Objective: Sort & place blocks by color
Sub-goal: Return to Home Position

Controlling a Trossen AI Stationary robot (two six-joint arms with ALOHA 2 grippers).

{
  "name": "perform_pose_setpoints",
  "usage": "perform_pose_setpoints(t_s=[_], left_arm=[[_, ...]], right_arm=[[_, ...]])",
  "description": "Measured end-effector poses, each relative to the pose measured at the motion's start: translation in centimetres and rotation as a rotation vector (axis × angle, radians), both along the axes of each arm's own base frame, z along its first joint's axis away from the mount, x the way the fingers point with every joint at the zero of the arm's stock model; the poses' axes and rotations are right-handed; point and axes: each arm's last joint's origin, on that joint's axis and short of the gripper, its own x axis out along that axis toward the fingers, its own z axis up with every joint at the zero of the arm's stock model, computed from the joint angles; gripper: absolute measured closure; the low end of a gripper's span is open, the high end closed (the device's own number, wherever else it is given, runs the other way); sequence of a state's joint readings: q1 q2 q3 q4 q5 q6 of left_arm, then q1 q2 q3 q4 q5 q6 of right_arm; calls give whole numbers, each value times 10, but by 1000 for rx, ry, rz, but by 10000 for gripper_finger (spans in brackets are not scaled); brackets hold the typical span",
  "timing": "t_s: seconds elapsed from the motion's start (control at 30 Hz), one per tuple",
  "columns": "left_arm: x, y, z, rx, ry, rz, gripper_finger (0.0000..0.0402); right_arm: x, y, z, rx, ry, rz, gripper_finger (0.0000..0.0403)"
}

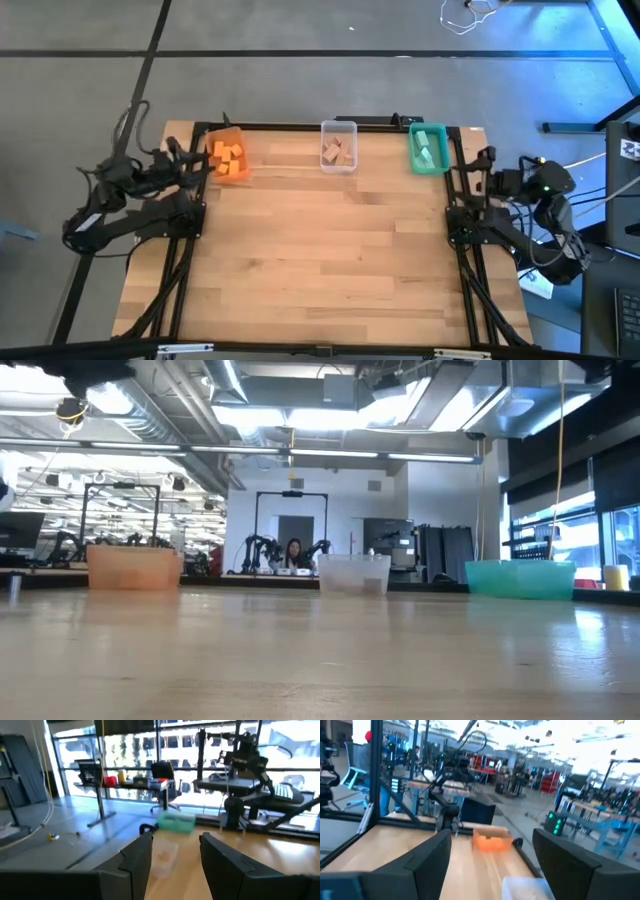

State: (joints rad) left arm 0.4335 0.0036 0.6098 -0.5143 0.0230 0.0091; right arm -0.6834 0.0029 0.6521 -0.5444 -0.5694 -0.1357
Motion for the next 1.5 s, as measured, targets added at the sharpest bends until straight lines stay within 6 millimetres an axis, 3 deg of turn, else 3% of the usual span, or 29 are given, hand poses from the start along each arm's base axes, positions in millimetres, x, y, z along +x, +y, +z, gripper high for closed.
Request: perform_pose_setpoints(t_s=[0.1, 0.4, 0.77, 0.97, 1.5], left_arm=[[13, 5, -13, 5, -2, -22, 246], [41, 18, -53, -2, 9, -21, 246], [64, 29, -107, -26, 49, -21, 246], [71, 32, -131, -20, 30, -19, 246], [71, 32, -133, -28, 46, -13, 246]], right_arm=[[11, -9, -9, -26, -34, 0, 121], [49, -40, -69, -44, -77, 0, 121], [65, -53, -125, -23, -29, -2, 121], [67, -54, -134, -7, -5, 1, 121], [67, -51, -136, 50, 16, 116, 121]])
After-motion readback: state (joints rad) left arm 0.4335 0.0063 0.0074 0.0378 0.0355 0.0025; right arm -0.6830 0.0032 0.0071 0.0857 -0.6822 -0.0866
